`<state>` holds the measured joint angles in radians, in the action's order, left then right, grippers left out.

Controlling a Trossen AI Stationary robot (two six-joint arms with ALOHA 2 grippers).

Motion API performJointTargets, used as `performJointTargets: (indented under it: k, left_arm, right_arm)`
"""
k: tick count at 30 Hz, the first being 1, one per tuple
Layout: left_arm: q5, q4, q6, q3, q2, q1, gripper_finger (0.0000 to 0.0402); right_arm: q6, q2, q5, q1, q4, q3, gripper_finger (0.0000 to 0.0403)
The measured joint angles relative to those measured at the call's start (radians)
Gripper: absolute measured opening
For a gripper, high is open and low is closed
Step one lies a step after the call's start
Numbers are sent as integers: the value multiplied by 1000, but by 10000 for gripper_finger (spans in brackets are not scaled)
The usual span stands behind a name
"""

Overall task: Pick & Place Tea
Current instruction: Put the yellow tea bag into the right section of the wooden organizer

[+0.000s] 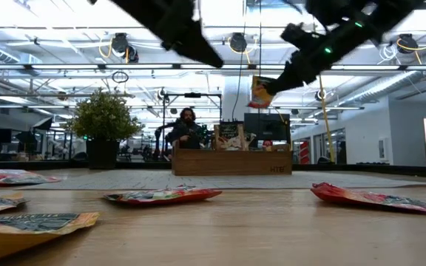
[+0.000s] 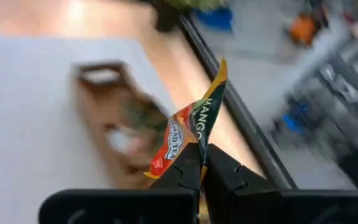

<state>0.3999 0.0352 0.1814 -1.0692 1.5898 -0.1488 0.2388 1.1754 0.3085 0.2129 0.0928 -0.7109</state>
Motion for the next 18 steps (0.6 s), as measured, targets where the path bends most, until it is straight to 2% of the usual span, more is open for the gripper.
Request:
performJointTargets:
  k: [2,4,6,9,12,18]
  left_arm:
    - [-32,-104,0,73,-36,10,26]
    - [-65,-216,-2,151,-80,23,26]
    - [-88,-328,-14,222,-113,35,26]
    - [-108,-476,-39,323,-166,51,26]
    - [-129,-612,-71,382,-167,66,26]
    - [-134,-631,-113,431,-172,71,26]
  right_arm:
    - [10,15,-50,54,-188,-114,0]
    - [27,54,-146,113,-341,-226,0]
    - [128,110,-275,172,-472,-320,0]
    - [257,200,-473,244,-611,-383,0]
    - [289,270,-474,280,-609,-394,0]
    - [328,373,-465,315,-582,-390,0]
